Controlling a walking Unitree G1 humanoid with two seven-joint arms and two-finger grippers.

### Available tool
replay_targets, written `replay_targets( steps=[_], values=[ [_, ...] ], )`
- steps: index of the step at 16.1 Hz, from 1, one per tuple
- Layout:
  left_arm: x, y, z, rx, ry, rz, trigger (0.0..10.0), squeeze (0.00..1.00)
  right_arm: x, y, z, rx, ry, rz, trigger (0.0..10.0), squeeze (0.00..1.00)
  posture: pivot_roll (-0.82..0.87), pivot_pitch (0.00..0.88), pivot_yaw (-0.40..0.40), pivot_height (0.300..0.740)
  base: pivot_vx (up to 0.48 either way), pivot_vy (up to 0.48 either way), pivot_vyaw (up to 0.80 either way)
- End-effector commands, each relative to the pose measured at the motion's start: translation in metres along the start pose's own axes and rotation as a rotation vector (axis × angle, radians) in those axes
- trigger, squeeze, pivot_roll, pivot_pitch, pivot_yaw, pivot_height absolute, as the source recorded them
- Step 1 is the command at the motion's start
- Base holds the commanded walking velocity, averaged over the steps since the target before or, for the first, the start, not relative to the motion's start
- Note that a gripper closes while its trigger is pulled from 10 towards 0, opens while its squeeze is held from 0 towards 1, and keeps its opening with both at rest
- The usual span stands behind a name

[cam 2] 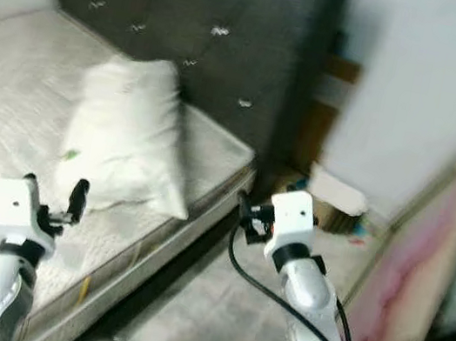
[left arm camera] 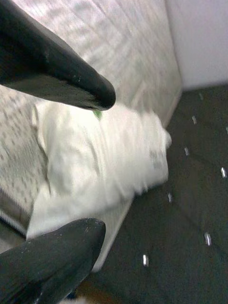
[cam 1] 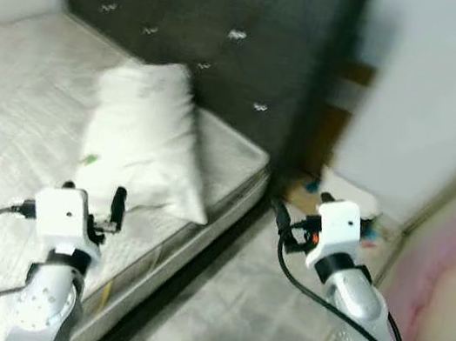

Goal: Clean up the room

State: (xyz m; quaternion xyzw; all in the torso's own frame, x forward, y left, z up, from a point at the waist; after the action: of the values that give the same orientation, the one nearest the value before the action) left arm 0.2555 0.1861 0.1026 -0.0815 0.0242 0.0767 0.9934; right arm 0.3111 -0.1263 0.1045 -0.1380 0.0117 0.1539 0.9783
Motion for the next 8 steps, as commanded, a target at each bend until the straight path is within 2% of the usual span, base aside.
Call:
replay_targets(
  steps=[1, 8],
  values=[
    [0.0001, 0.0039, -0.0002, 0.015, 0.002, 0.016, 10.0, 0.00, 0.0008, 0.0043, 0.0012, 0.004, -0.004, 0.019, 10.0, 0.00, 0.11, 0.018, -0.047, 0.740, 0.000, 0.000, 0.80],
    [0.0038, 0.0018, 0.0024, 0.018, -0.012, 0.010, 10.0, 0.00, 0.0049, 0.0064, 0.0031, 0.003, -0.014, 0.033, 10.0, 0.00, 0.10, 0.015, -0.047, 0.740, 0.000, 0.000, 0.80]
  ],
)
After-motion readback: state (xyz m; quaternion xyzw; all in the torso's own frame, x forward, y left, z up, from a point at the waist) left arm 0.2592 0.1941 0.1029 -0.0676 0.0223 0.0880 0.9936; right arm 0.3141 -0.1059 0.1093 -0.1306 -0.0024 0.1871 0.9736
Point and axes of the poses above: a point about 5 cm out from each wrist's last joint towards the gripper, its own x axis pointing out of the wrist towards the gripper, its own z axis along the axis of the wrist's last joint, y = z × x, the point moved 5 cm from there along x, pointing out of the wrist towards the gripper, and after that the axes turned 9 degrees about -x, right-handed, at the moved point
